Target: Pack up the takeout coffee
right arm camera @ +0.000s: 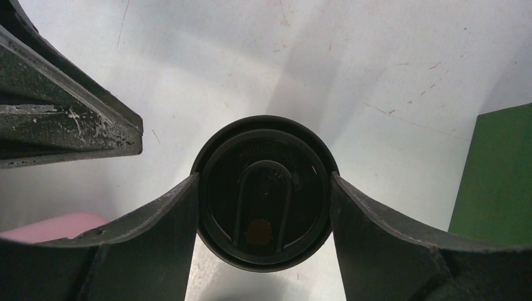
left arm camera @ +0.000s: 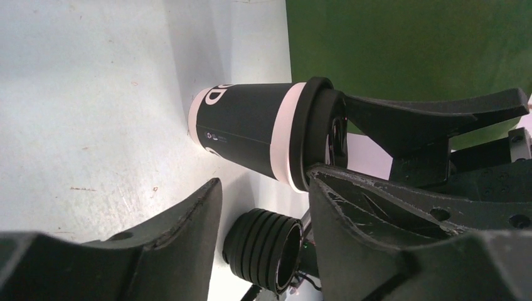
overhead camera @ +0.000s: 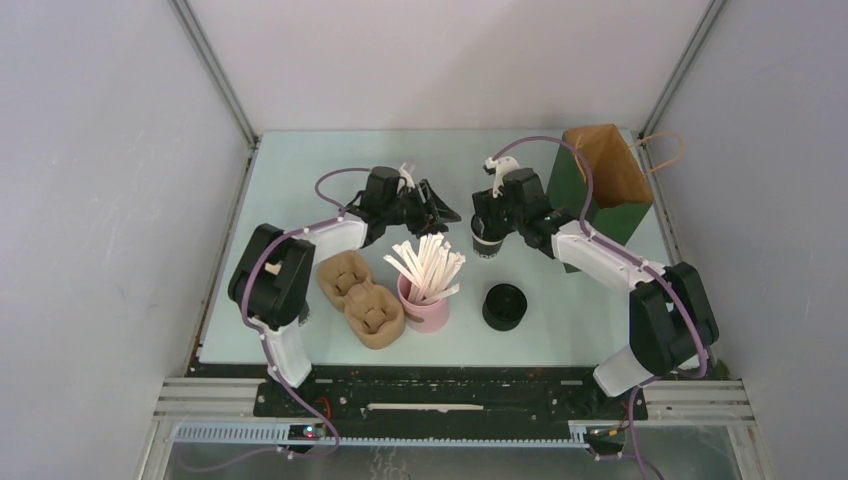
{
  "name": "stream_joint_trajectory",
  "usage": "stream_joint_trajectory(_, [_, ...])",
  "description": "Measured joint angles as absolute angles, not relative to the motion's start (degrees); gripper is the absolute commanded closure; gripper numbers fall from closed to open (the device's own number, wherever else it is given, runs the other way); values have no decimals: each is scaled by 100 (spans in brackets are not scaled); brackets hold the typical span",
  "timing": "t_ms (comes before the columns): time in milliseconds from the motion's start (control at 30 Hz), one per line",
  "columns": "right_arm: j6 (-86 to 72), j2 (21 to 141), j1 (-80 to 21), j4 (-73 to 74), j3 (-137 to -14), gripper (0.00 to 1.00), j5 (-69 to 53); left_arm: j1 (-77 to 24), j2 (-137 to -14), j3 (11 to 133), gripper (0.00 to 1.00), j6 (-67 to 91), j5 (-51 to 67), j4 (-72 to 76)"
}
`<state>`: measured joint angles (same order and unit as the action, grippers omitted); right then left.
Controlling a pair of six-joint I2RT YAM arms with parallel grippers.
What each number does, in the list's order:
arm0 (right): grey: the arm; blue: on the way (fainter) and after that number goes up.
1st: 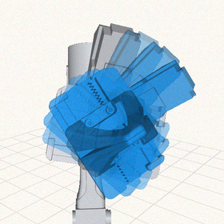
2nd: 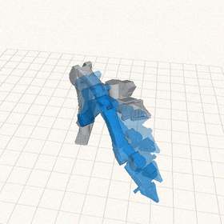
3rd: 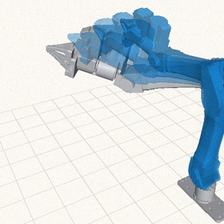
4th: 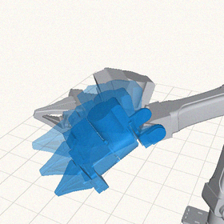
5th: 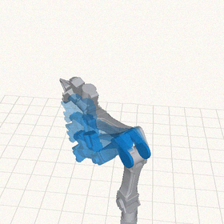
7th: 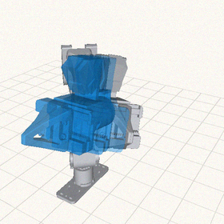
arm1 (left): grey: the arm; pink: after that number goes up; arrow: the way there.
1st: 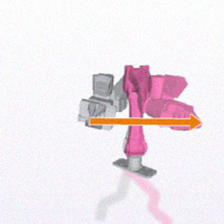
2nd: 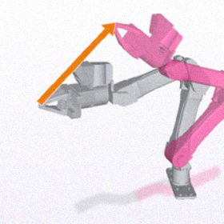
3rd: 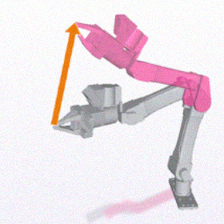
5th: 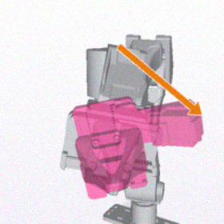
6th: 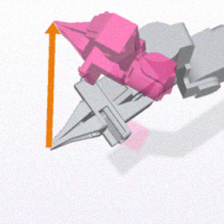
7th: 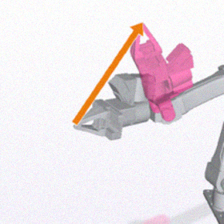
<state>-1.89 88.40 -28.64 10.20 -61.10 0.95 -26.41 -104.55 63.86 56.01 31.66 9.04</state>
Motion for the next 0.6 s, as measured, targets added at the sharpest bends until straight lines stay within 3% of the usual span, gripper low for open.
stream_joint_trajectory(100, [-180, 8851, -2923, 1037, -6130, 25, 200, -2698, -10457, 6386, 57, 5616, 3168, 932])
stream_joint_trajectory(600, [-207, 8851, -2967, 1041, -6132, 25, 316, -3225, -10713, 6383, 60, 5605, 2958, 854])
